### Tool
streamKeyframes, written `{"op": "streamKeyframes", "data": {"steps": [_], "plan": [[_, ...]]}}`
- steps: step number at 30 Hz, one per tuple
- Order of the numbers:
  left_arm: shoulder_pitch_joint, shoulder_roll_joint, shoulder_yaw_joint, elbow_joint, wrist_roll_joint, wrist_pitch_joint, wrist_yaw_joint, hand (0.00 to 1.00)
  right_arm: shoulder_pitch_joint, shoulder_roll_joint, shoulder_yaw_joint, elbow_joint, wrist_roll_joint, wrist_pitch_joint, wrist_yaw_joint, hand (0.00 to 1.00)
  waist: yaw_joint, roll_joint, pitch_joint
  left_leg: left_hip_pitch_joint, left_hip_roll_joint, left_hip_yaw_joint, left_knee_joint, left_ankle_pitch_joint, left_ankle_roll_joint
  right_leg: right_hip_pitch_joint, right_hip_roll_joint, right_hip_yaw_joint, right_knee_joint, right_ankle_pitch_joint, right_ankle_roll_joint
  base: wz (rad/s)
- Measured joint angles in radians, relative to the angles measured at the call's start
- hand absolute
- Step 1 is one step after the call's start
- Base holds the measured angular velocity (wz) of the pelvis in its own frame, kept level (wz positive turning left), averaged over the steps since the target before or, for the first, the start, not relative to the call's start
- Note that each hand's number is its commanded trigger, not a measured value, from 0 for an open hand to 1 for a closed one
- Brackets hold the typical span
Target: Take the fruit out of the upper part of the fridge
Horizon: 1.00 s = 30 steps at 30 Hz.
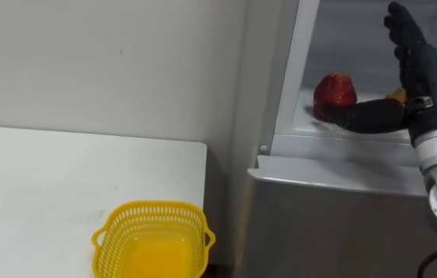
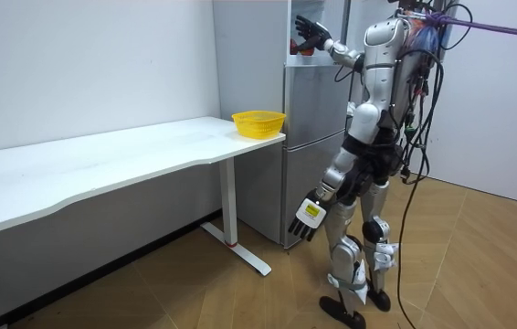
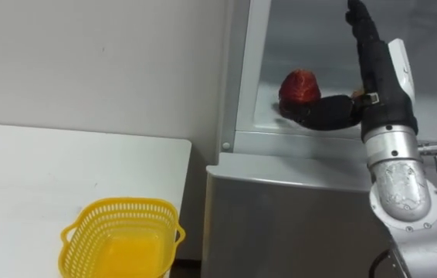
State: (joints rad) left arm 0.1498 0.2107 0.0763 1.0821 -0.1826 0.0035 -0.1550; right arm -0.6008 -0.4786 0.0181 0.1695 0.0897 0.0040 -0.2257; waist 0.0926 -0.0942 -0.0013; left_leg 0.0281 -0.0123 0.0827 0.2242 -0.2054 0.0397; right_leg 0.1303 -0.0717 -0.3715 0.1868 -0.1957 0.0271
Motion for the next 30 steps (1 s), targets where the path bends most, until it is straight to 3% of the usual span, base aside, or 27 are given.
{"op": "streamKeyframes", "data": {"steps": [12,24,30], "plan": [[-0.007,0.007,0.001,-0.002,0.001,0.029,-0.013,0.0,-0.072,-0.009,0.012,0.094,0.014,0.041,0.08,0.0,-0.001,0.0,-0.0002,-0.006,-0.001,-0.004,0.0,0.0,0.0,-0.003,0.001,0.012,0.0,0.0,0.0,0.0],[-0.014,0.014,0.0,0.011,0.0,0.041,-0.013,0.0,-0.076,-0.029,0.04,0.133,-0.017,0.042,0.143,0.0,0.003,-0.008,0.0013,0.01,-0.001,-0.004,0.001,0.001,0.0,0.014,0.001,0.013,-0.001,0.0,0.0,0.0],[-0.028,0.015,0.001,0.038,-0.002,0.043,-0.016,0.0,-0.076,-0.047,0.042,0.146,-0.022,0.042,0.17,0.0,0.023,-0.01,0.0028,0.007,-0.001,-0.006,-0.001,0.001,0.0,0.013,0.0,0.007,0.0,0.0,0.0,-0.01]]}}
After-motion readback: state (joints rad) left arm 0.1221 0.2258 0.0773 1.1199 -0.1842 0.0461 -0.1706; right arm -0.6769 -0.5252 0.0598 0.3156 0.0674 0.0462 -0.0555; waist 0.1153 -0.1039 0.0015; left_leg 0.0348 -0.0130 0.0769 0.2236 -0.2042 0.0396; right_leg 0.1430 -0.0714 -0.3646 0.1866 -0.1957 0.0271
